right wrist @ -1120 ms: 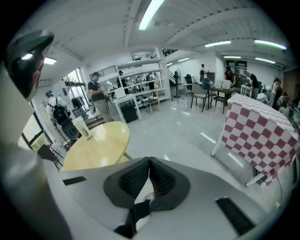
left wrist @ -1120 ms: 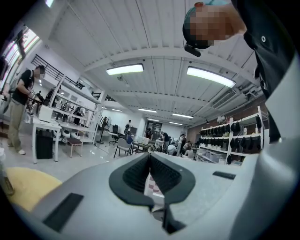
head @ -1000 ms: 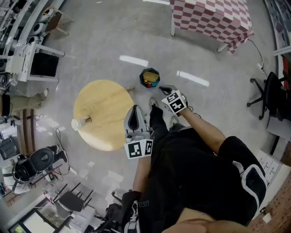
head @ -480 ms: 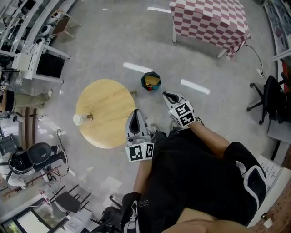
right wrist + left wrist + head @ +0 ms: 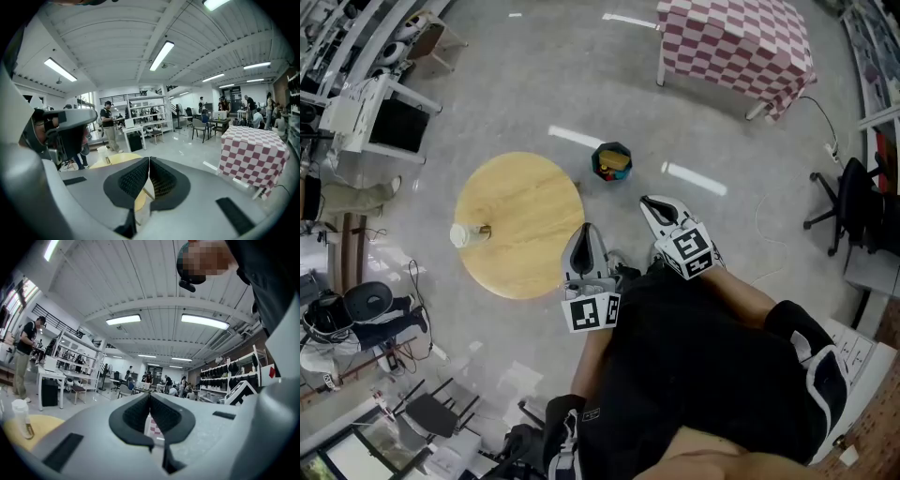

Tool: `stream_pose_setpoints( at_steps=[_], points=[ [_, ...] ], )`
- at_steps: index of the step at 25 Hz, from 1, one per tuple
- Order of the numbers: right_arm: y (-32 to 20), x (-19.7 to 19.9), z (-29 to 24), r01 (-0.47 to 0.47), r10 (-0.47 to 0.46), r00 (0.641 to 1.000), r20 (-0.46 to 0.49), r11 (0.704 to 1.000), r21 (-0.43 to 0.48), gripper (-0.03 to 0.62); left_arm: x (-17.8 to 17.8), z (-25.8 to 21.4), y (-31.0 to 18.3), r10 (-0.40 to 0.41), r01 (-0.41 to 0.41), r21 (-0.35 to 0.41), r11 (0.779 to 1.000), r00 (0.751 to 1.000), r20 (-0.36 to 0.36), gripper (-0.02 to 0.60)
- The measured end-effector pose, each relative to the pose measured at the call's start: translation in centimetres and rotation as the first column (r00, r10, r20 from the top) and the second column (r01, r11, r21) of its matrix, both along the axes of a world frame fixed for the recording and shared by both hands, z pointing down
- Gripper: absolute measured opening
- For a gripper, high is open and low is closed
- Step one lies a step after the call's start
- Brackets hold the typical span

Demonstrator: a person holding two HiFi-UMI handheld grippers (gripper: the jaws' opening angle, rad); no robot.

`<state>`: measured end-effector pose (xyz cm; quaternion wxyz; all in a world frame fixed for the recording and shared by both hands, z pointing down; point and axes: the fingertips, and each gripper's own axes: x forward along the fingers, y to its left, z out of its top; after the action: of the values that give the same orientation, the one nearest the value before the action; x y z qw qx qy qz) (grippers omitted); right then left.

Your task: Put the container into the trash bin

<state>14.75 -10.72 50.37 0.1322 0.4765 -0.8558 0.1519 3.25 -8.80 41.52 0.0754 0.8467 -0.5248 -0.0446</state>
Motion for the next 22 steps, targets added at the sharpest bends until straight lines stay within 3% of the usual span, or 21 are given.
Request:
stream_pose_setpoints(
  at_steps=[6, 22],
  points=[
    [1.0, -1.8, -1.7, -0.014, 0.014, 1.0, 0.0, 0.999, 0.048, 0.028, -1.5, -0.1, -0.1, 0.032, -0.032, 0.009, 0.999, 0.999, -0.013, 0.011],
    [1.6, -4.1, -1.2, -0.015, 0.016, 1.0, -0.025, 0.999, 0.041, 0.028, -2.9, 0.3, 0.2, 0.064, -0.064, 0.004, 0.998, 0.997, -0.036, 0.009]
  ],
)
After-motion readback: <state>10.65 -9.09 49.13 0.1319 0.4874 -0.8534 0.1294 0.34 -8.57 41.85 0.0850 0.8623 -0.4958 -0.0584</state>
